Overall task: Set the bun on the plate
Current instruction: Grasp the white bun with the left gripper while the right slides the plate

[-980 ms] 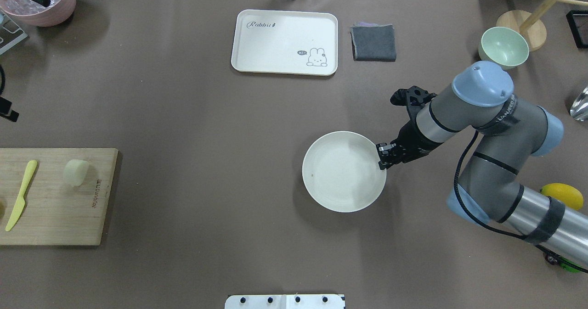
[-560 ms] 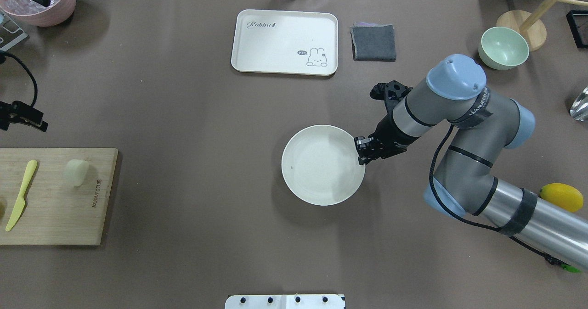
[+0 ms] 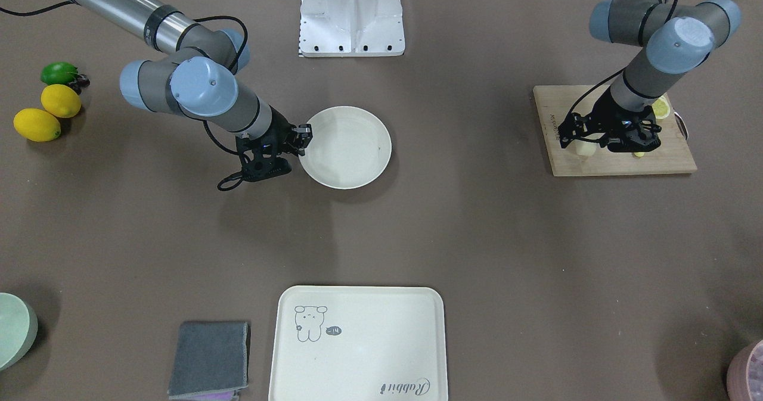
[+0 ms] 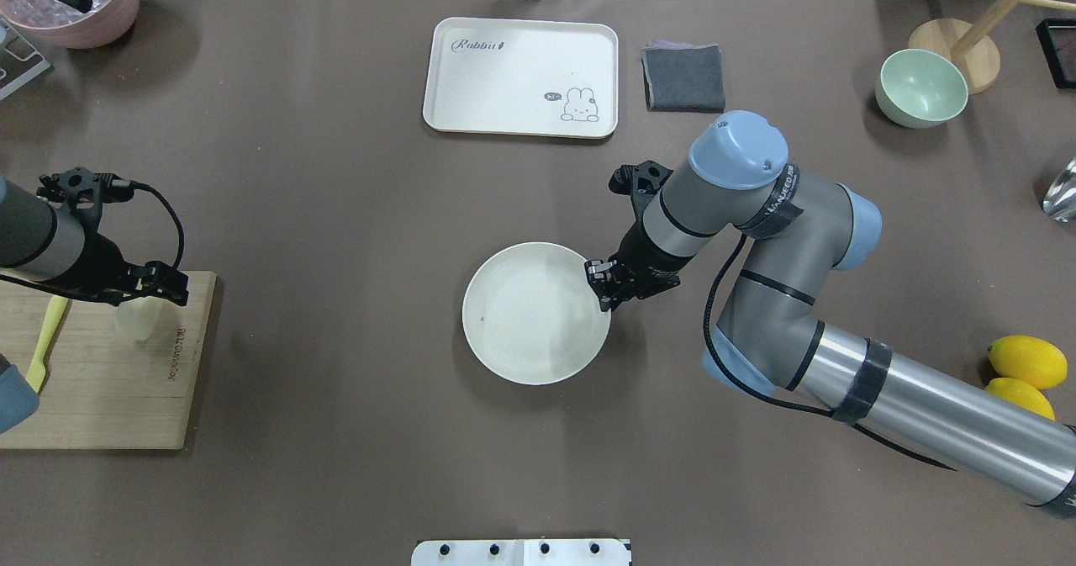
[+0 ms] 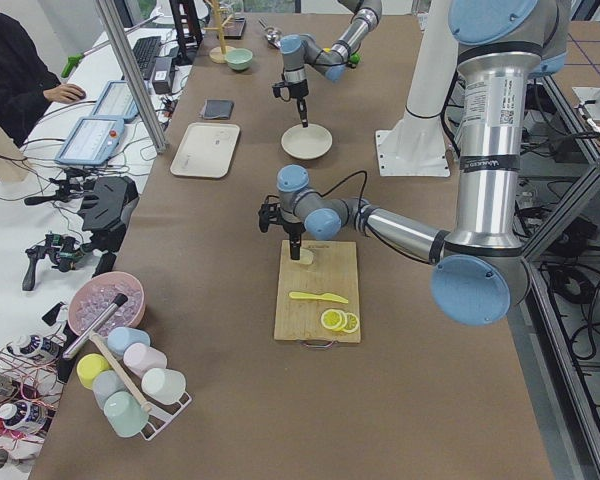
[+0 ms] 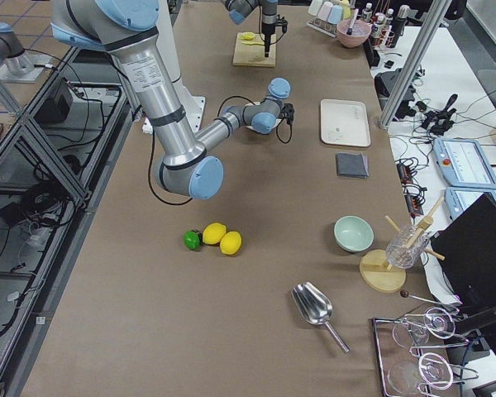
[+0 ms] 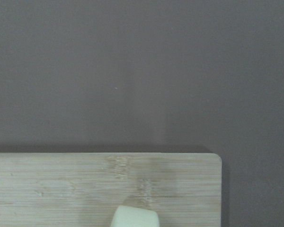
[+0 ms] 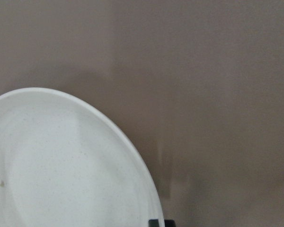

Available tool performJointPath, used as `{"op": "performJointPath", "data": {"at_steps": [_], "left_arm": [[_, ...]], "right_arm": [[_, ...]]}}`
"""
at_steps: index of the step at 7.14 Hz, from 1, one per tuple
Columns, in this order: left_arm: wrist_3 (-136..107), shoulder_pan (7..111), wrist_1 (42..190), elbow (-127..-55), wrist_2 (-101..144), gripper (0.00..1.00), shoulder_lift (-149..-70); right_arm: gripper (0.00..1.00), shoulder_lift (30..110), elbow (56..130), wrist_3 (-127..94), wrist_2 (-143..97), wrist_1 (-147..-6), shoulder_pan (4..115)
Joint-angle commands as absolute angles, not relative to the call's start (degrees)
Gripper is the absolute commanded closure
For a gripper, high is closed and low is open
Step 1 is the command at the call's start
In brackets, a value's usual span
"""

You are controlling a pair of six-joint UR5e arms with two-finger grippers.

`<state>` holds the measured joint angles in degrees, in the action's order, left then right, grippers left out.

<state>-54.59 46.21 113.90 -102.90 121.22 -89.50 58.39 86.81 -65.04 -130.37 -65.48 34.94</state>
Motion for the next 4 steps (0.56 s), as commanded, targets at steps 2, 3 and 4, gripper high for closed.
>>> {"op": "performJointPath", "data": {"at_steps": [2, 3, 4], "left_arm": [[-54.8, 45.4, 114.9, -102.8, 120.5, 0.09, -87.4], [-54.8, 45.4, 114.9, -102.8, 120.5, 0.2, -87.4], [-55.1, 45.4, 114.9, -102.9, 120.5, 0.39, -87.4]], "right_arm": [[1.0, 57.1, 85.7, -65.1, -130.3, -65.5, 33.4], [1.0, 57.1, 85.7, -65.2, -130.3, -65.5, 33.1], [1.0, 57.1, 85.6, -65.1, -130.3, -65.5, 32.7]]}}
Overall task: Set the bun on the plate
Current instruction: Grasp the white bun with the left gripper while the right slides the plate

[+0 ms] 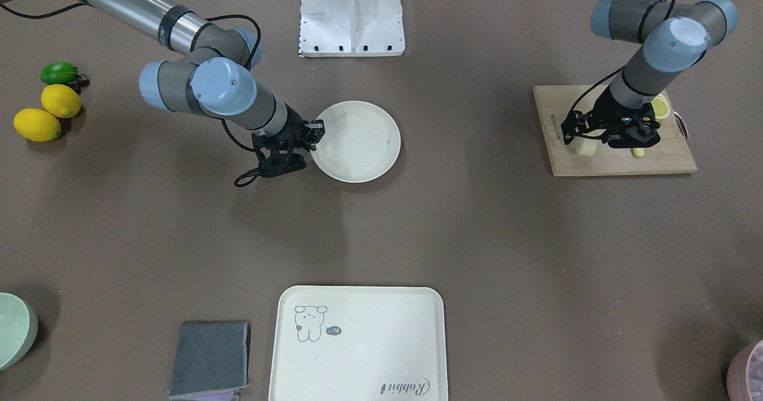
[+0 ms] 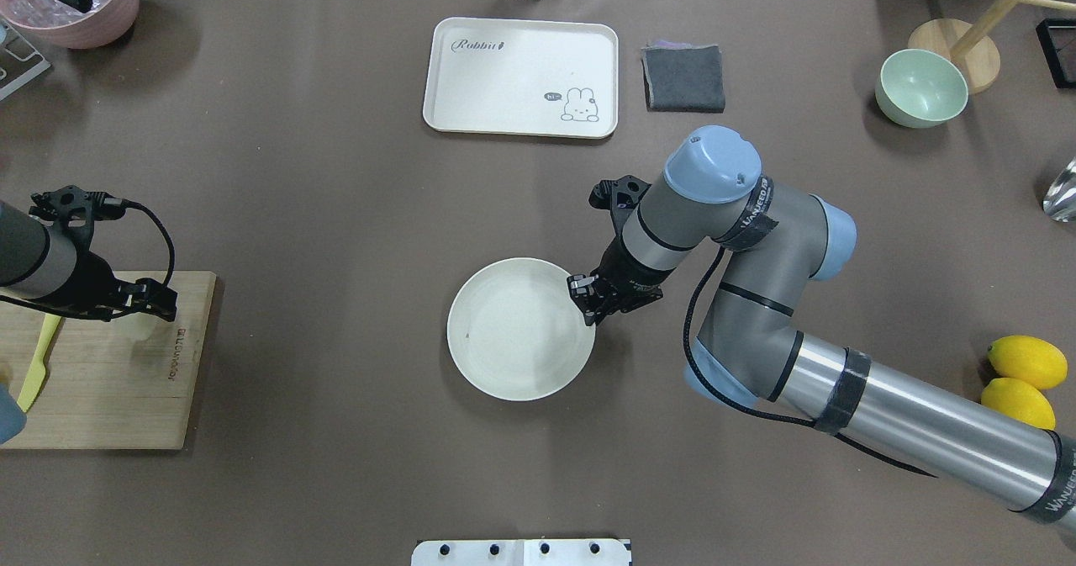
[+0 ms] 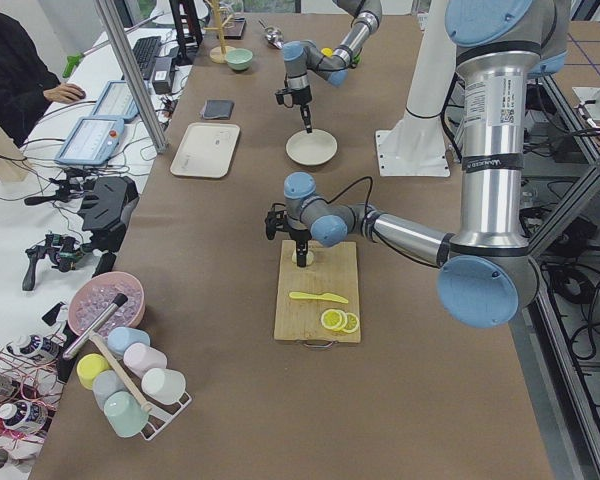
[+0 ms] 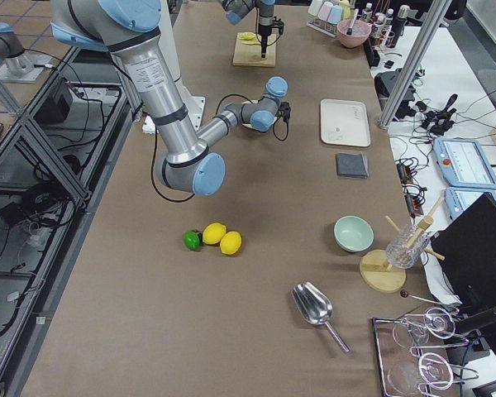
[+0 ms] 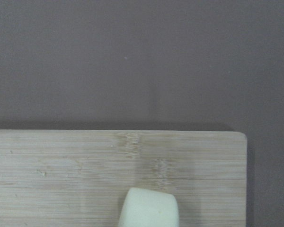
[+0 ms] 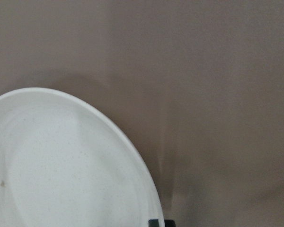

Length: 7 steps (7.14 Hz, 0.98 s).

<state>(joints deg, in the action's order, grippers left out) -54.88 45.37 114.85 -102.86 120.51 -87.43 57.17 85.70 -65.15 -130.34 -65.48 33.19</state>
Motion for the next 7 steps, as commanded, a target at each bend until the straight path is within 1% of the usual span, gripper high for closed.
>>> {"op": "performJointPath", "data": {"at_steps": [1, 2, 3, 4, 5, 6, 7], "left_arm": [[-55.2, 45.4, 114.9, -102.8, 120.5, 0.54, -87.4], [-55.2, 45.4, 114.9, -102.8, 120.5, 0.57, -87.4], [-55.2, 45.4, 114.9, -102.8, 120.5, 0.62, -87.4], [-54.9, 45.4, 114.8, -103.9, 120.8, 0.64, -88.2], [-55.6, 45.4, 114.2, -106.4, 121.4, 0.64, -90.4], [-56.7, 45.4, 111.1, -108.3, 121.4, 0.64, -94.8], [-63.0, 43.8, 105.9, -107.9, 121.4, 0.63, -103.9]], "right_arm": [[0.55, 57.1, 85.7, -65.0, -130.0, -65.2, 32.7], [0.01, 57.6, 85.9, -65.5, -126.7, -61.9, 32.3], [0.0, 57.6, 86.7, -68.2, -126.0, -61.4, 32.6], [0.0, 58.1, 88.1, -68.3, -126.6, -62.0, 34.9], [0.0, 60.4, 89.8, -68.1, -128.7, -62.1, 38.5], [0.0, 65.3, 93.3, -66.9, -132.7, -62.1, 43.6], [0.0, 68.5, 95.0, -64.1, -135.9, -62.1, 47.9]]}}
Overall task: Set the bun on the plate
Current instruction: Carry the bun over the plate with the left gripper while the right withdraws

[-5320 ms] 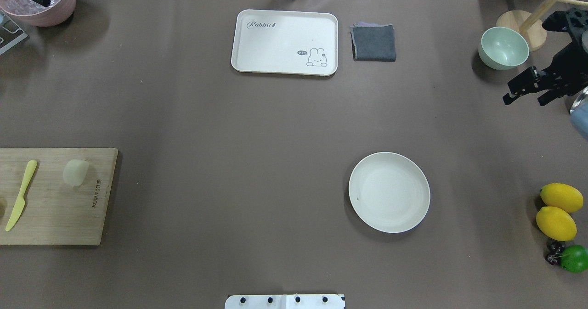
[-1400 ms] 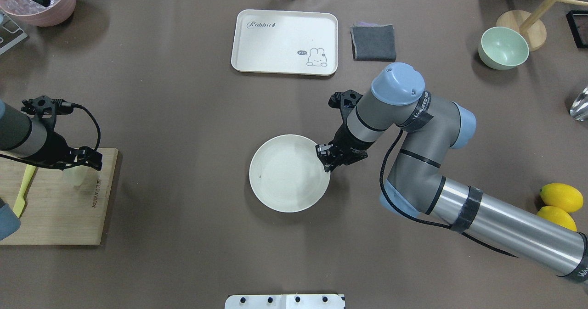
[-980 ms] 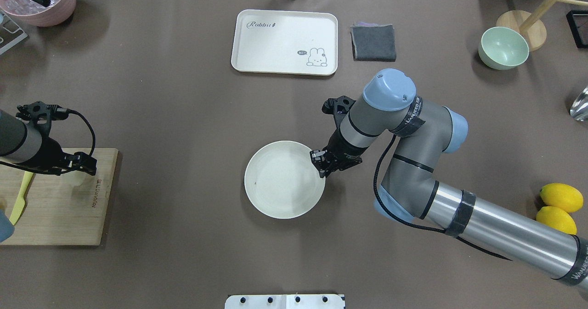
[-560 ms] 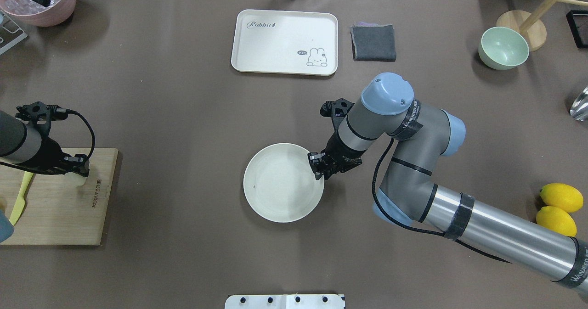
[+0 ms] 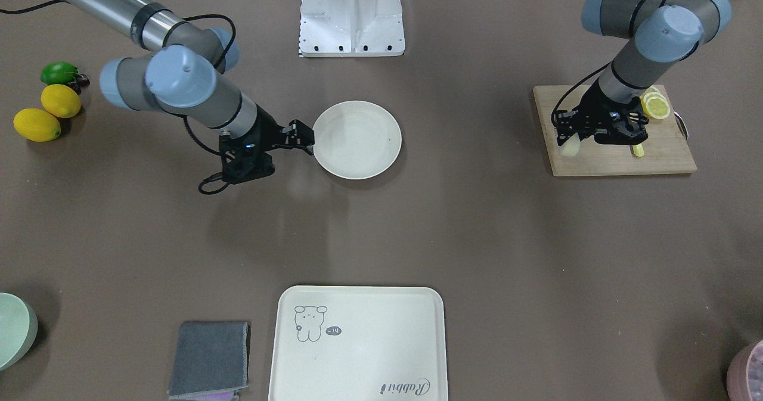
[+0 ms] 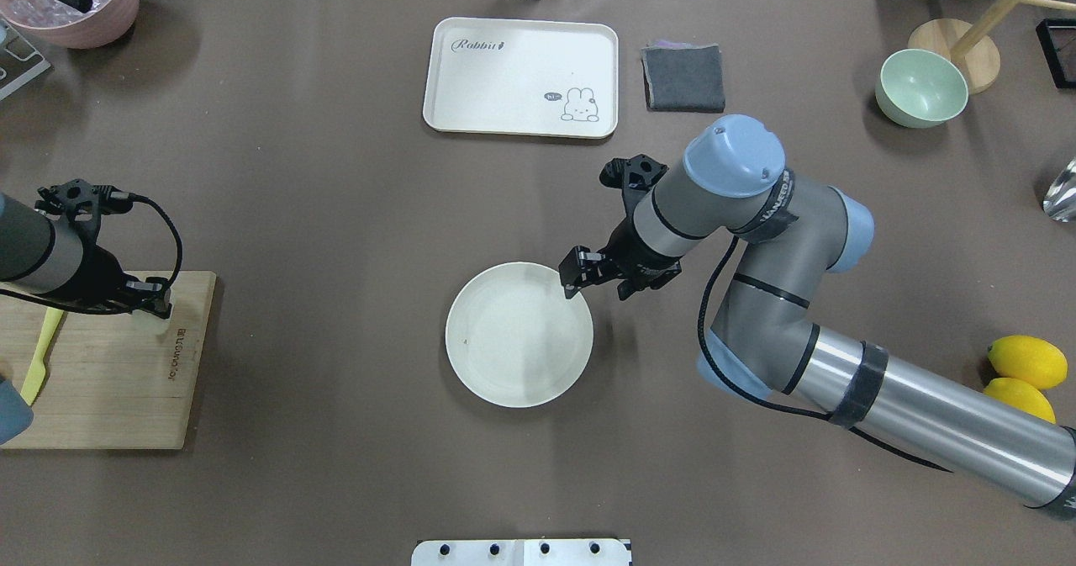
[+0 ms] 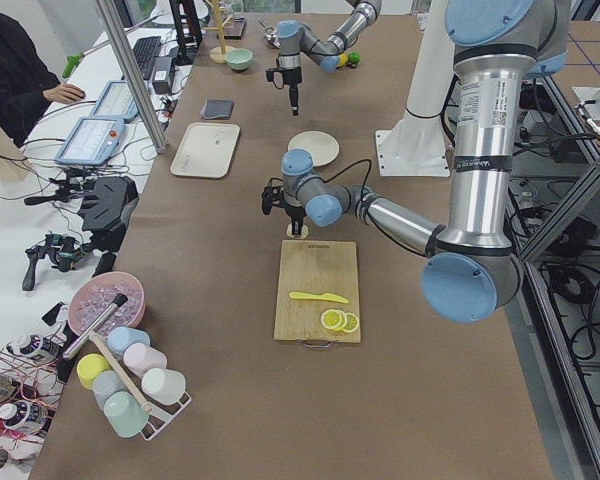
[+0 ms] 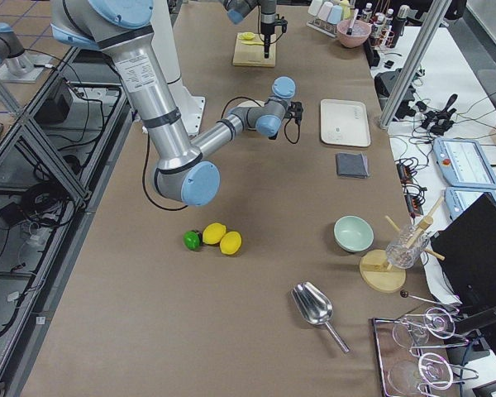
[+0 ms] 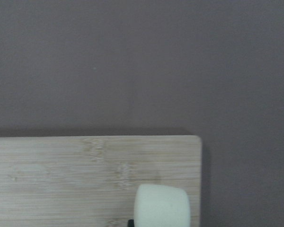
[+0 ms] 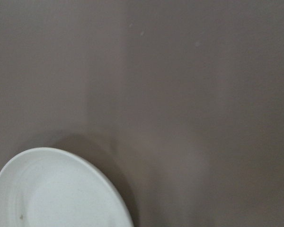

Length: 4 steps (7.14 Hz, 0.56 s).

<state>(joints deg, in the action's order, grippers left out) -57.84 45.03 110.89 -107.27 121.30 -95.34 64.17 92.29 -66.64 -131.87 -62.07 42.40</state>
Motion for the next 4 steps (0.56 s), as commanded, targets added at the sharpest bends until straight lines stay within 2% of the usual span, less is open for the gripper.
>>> {"op": "performJointPath", "data": {"at_steps": [1, 2, 3, 4], "left_arm": [[-66.9, 38.5, 99.5, -106.8, 120.7, 0.63, -112.2], [-69.5, 35.2, 95.4, -103.9, 117.4, 0.63, -119.5], [-71.6, 30.8, 95.3, -101.9, 113.3, 0.63, -123.6], [-74.2, 28.4, 95.3, -96.2, 110.7, 0.63, -129.3]], "right_arm": [[0.0, 71.3, 95.4, -59.8, -137.0, -62.1, 50.6], [0.0, 74.1, 94.9, -54.6, -137.3, -62.2, 53.8], [0.0, 77.3, 94.6, -49.1, -137.8, -62.3, 56.9], [0.0, 79.8, 94.2, -44.2, -138.0, -62.4, 59.3]]}}
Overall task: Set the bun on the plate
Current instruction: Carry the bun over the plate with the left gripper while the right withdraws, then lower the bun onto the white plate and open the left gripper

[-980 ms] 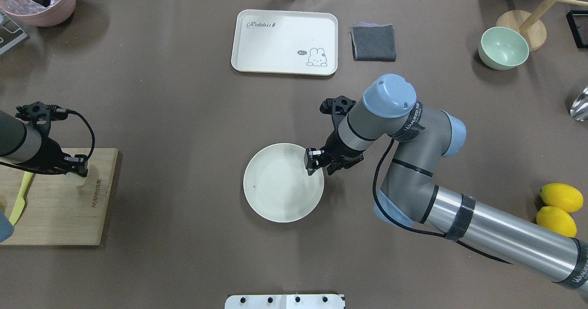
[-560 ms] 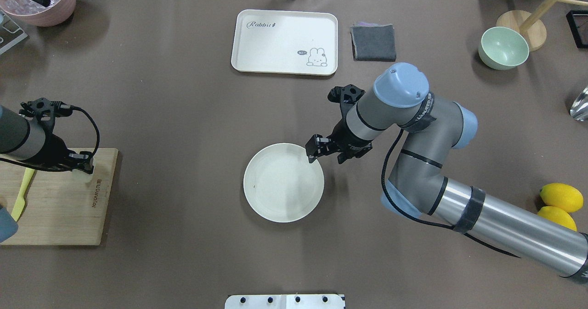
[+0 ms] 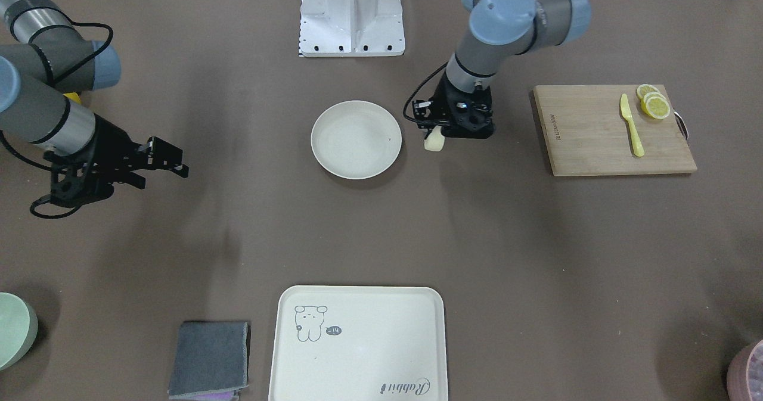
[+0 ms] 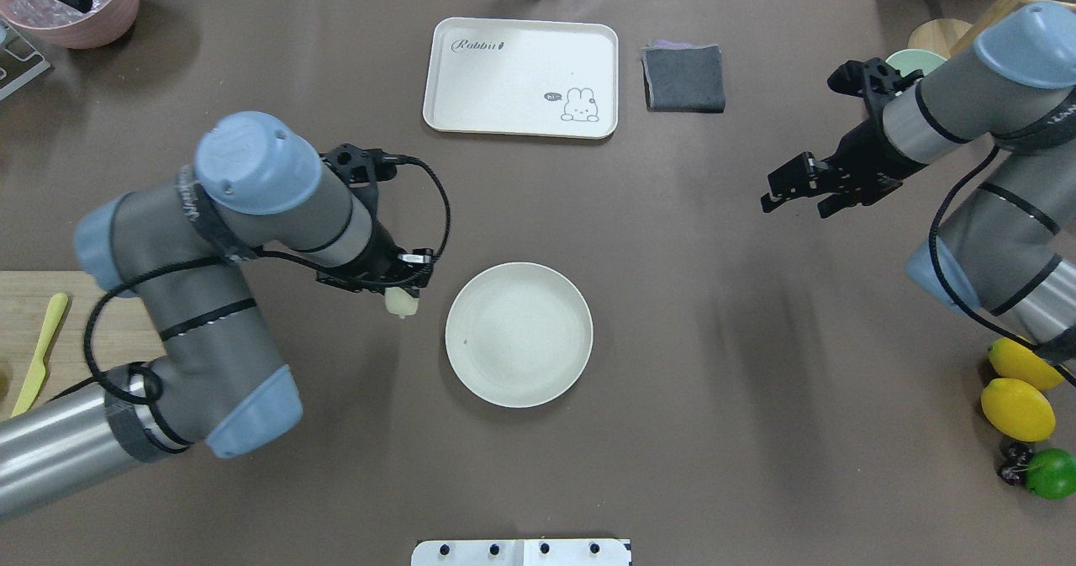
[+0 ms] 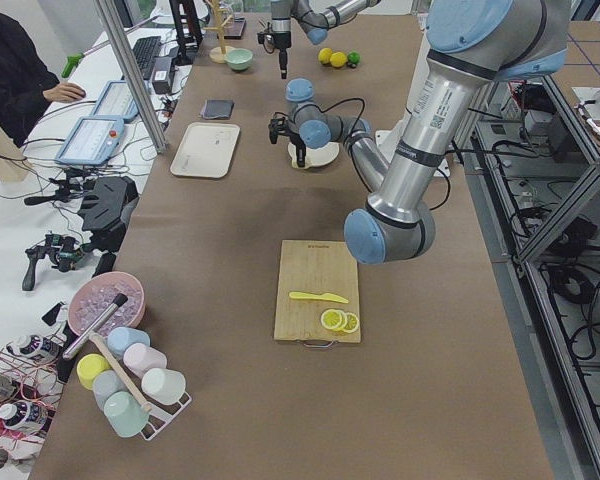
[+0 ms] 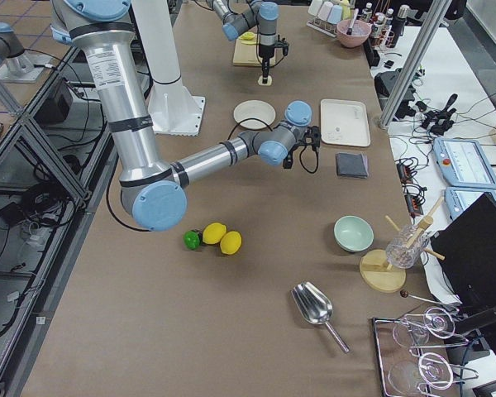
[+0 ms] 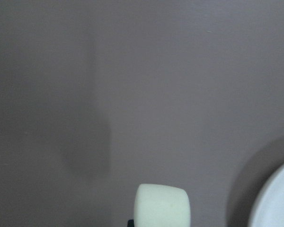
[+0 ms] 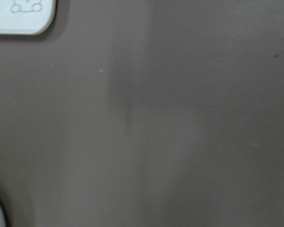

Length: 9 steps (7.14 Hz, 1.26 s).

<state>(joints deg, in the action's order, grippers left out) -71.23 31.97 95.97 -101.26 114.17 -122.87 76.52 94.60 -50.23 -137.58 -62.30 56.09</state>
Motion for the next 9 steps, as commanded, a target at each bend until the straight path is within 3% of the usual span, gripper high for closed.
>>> {"op": "performJointPath", "data": {"at_steps": [1, 6, 8, 9], "left_arm": [[-76.0, 25.7, 95.4, -92.5, 108.2, 0.63, -133.3], [-77.3, 22.2, 95.7, -89.6, 103.7, 0.57, -134.6], [-77.2, 22.2, 95.7, -89.6, 103.6, 0.24, -134.2], [-76.9, 22.4, 95.7, -89.8, 103.6, 0.02, -134.0]], "right_arm": [[0.0, 80.9, 94.1, -43.2, -138.2, -62.3, 60.9], [0.0, 82.2, 94.2, -43.2, -138.9, -62.2, 60.4], [0.0, 82.1, 93.9, -43.2, -138.8, -62.2, 60.0], [0.0, 82.0, 93.8, -43.2, -138.8, -62.2, 60.2]]}}
